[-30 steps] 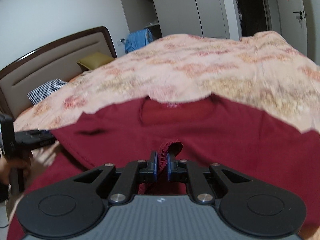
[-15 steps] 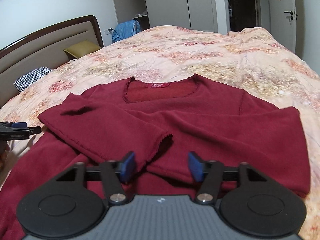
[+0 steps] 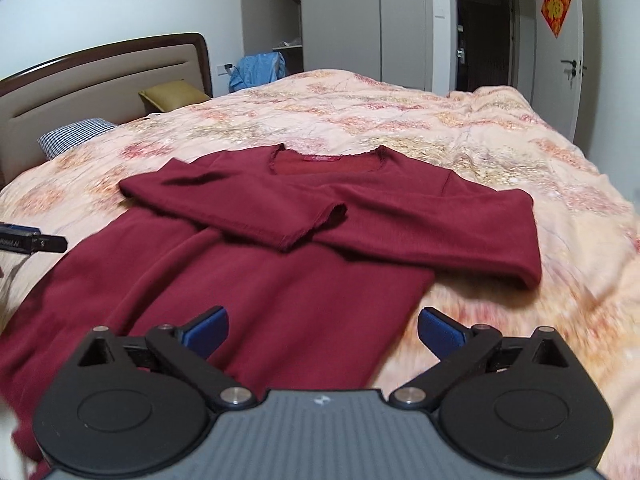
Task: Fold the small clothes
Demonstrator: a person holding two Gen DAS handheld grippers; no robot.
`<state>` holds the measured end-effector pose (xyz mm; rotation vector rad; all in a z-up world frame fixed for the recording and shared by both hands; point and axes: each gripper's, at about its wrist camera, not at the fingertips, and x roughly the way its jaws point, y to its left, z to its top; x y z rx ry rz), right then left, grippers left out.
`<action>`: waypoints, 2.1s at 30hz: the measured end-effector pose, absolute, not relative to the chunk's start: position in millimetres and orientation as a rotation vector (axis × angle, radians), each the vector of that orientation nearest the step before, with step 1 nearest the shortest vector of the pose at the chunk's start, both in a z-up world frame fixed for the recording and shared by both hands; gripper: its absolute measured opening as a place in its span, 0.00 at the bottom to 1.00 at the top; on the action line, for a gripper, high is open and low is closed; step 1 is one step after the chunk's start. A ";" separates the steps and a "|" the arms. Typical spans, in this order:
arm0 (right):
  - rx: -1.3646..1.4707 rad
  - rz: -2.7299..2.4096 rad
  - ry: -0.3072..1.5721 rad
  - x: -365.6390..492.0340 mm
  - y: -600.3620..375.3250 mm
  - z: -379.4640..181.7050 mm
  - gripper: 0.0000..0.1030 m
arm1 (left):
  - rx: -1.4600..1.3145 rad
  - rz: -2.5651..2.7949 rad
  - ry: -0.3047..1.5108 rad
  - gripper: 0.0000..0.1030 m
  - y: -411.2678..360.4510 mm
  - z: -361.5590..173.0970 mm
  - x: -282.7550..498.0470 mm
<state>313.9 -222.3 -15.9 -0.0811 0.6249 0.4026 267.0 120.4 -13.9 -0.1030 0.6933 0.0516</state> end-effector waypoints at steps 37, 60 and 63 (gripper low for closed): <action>-0.125 0.243 0.521 135.5 -247.9 -17.7 0.06 | -0.097 -0.054 0.726 0.04 90.3 -6.5 152.2; -0.354 0.377 0.444 123.7 -226.6 -35.9 0.66 | -0.077 -0.033 0.670 0.78 85.4 -5.4 142.7; -0.496 0.481 0.392 115.0 -201.4 -41.7 0.69 | -0.037 -0.060 0.645 0.87 75.3 -0.9 140.3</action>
